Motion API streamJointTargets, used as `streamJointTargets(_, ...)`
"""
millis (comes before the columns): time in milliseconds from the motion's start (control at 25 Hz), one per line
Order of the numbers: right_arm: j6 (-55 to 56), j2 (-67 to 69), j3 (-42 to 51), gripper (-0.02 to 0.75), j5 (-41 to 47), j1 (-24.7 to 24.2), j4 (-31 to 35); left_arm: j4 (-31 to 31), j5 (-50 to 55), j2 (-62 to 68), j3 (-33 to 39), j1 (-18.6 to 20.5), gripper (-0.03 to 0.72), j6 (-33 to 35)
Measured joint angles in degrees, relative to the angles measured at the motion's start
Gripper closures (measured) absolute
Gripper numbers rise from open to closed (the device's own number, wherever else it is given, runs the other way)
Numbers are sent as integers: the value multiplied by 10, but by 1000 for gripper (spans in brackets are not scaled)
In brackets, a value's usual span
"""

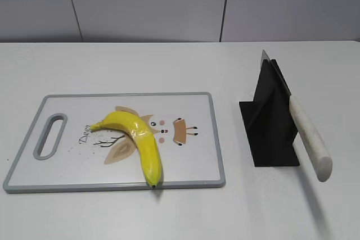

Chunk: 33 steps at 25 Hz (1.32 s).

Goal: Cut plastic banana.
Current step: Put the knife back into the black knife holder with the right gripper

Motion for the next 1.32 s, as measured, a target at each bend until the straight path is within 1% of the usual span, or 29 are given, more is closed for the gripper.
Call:
streamJointTargets(240,0,-152,69,146,10,0,0,0,0,0,0,0,175,0)
streamJointTargets(520,-1,-271,74,150,5,0,4,0,0,0,0,0,182,0)
streamJointTargets(600,-1,-302,74,150,5,-7,5,0,0,0,0,0,182,0)
streamJointTargets(680,-1,-323,74,150,5,-29,6,0,0,0,0,0,182,0)
streamJointTargets(880,-1,-329,74,150,5,-120,9,0,0,0,0,0,182,0)
streamJointTargets(1040,-1,-329,74,150,4,-181,10,0,0,0,0,0,182,0)
streamJointTargets(1120,-1,-329,74,150,4,-191,10,0,0,0,0,0,182,0)
streamJointTargets(1320,-1,-329,74,150,4,-191,11,0,0,0,0,0,187,0)
